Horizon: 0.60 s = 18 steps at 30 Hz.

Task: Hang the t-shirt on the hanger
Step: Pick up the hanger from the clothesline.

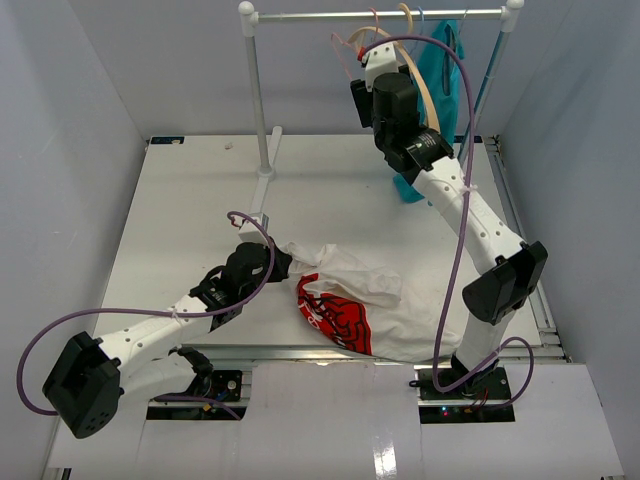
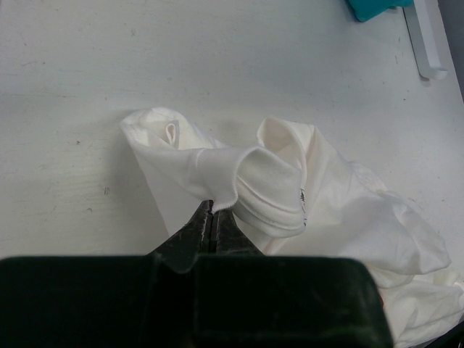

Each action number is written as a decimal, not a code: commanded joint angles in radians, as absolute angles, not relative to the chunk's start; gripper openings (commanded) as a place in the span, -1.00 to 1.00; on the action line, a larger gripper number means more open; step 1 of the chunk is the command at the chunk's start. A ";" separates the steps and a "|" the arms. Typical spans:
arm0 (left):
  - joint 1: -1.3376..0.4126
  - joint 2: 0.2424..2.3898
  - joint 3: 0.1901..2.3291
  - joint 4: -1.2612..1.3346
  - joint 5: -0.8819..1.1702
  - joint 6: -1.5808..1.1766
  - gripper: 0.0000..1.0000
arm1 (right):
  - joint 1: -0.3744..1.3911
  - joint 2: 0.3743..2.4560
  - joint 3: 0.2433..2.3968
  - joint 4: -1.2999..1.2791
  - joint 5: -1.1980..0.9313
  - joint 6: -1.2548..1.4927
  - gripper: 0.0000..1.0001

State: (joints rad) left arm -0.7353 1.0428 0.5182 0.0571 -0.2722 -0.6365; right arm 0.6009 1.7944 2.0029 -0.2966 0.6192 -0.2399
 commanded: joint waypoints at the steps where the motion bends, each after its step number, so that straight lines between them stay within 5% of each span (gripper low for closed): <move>1: -0.738 1.044 0.525 0.081 -0.257 -0.635 -1.00 | 0.593 1.820 1.987 -0.275 0.589 -0.237 0.33; 13: -0.738 1.044 0.528 0.081 -0.247 -0.634 -1.00 | 0.557 1.865 1.949 -0.275 0.586 -0.213 0.29; 18: -0.737 1.045 0.527 0.083 -0.249 -0.633 -1.00 | 0.557 1.873 1.938 -0.275 0.566 -0.196 -0.05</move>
